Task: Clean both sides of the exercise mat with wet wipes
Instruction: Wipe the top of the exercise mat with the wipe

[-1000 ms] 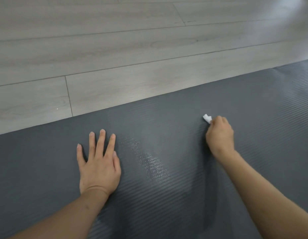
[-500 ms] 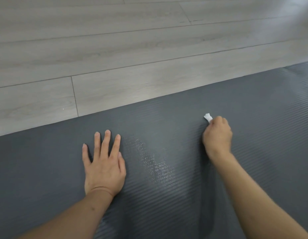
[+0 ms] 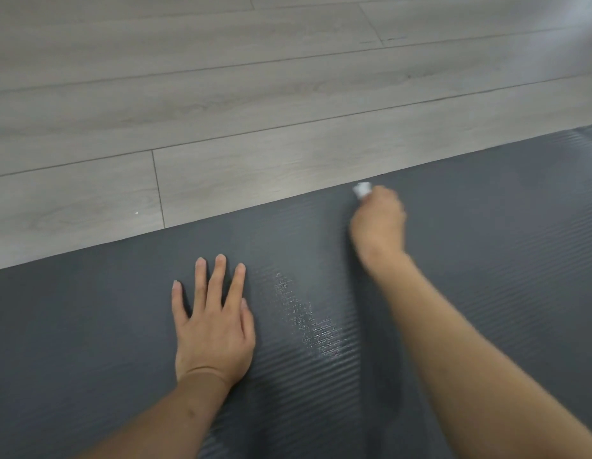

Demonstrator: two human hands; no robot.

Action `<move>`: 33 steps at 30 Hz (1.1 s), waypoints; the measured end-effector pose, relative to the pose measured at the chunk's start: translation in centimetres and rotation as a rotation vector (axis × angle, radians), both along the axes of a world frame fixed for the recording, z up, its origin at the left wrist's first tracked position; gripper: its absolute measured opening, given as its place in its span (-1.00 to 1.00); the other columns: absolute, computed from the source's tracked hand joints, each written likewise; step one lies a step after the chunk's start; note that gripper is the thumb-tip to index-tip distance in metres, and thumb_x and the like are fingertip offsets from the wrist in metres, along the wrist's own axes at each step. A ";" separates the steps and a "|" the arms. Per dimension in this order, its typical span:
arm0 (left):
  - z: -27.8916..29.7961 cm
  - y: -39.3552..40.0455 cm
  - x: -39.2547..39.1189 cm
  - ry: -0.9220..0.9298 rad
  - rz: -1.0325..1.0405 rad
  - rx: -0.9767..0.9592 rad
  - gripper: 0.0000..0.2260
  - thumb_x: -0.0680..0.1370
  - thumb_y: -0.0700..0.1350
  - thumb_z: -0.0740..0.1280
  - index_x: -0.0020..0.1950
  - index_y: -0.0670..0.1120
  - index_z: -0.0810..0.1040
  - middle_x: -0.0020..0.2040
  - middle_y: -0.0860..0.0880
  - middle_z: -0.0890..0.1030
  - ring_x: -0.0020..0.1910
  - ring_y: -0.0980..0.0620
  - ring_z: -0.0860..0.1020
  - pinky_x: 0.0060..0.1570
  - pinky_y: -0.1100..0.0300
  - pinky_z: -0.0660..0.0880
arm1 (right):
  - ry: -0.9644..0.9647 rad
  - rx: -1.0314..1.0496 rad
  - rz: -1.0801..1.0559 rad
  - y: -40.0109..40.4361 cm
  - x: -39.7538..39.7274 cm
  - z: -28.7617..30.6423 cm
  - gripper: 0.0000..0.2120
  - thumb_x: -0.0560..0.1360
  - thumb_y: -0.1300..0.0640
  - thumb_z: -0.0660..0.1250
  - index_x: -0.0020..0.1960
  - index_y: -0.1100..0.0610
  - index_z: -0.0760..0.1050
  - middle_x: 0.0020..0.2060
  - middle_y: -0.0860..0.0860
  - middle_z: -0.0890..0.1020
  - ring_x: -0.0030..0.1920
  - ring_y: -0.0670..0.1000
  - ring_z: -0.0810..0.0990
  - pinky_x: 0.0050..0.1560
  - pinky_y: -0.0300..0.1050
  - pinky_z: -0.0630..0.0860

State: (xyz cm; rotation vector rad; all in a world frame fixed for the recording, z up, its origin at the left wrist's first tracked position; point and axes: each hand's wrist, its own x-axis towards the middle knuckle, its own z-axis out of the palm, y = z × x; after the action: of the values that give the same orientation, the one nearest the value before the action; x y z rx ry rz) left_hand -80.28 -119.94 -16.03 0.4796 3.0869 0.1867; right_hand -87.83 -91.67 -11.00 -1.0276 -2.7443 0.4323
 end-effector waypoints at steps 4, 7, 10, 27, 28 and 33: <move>0.1 0.0 0.1 -0.004 0.000 0.008 -0.46 0.64 0.02 0.02 0.63 -0.03 0.31 0.65 -0.10 0.23 0.67 -0.16 0.08 0.55 -0.36 0.05 | -0.047 -0.044 0.714 -12.6 0.7 -1.2 -0.79 0.44 0.37 0.21 0.04 0.23 0.51 -0.07 0.18 0.56 -0.05 0.23 0.56 -0.08 0.07 0.51; 0.2 0.0 0.0 -0.007 -0.001 0.013 -0.47 0.65 0.02 0.03 0.62 -0.03 0.32 0.65 -0.09 0.24 0.66 -0.17 0.09 0.55 -0.36 0.07 | 0.009 0.041 0.594 -5.8 -0.4 -0.9 -0.82 0.48 0.37 0.14 -0.02 0.24 0.49 -0.06 0.22 0.57 -0.04 0.27 0.55 -0.08 0.08 0.47; 0.2 0.0 0.0 -0.012 -0.006 0.007 -0.47 0.66 0.02 0.02 0.63 -0.02 0.30 0.65 -0.09 0.23 0.67 -0.16 0.08 0.55 -0.36 0.08 | -0.060 0.082 0.152 4.4 -0.8 -0.3 -0.84 0.54 0.34 0.14 0.05 0.27 0.46 0.06 0.25 0.54 0.04 0.30 0.53 -0.10 0.02 0.31; 0.0 -0.1 -0.1 -0.005 -0.011 0.004 -0.46 0.65 0.02 0.02 0.63 -0.03 0.30 0.65 -0.11 0.23 0.67 -0.16 0.08 0.55 -0.36 0.07 | 0.004 0.062 -0.010 6.4 -0.9 0.5 -0.80 0.54 0.34 0.13 0.09 0.31 0.47 0.09 0.27 0.54 0.08 0.31 0.52 0.00 0.08 0.38; 0.0 -0.1 -0.1 -0.011 -0.010 0.001 -0.46 0.65 0.02 0.03 0.63 -0.03 0.30 0.65 -0.11 0.23 0.67 -0.16 0.08 0.55 -0.36 0.08 | 0.012 0.039 0.046 3.3 -0.5 0.1 -0.79 0.54 0.32 0.14 0.10 0.28 0.49 0.07 0.24 0.56 0.08 0.29 0.54 0.03 0.08 0.41; 0.1 -0.1 0.0 -0.007 0.009 0.004 -0.46 0.64 0.03 0.01 0.62 -0.04 0.34 0.64 -0.09 0.26 0.66 -0.15 0.11 0.55 -0.35 0.06 | 0.024 0.047 0.747 -9.9 6.1 -1.1 -0.89 0.47 0.27 0.15 -0.06 0.16 0.42 -0.18 0.08 0.49 -0.20 0.10 0.48 -0.31 -0.02 0.46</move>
State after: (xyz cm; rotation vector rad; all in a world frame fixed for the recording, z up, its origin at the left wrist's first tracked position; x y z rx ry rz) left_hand -80.32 -120.05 -15.92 0.4646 3.0832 0.1940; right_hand -81.72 -101.56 -12.08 0.0578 -3.0075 0.4604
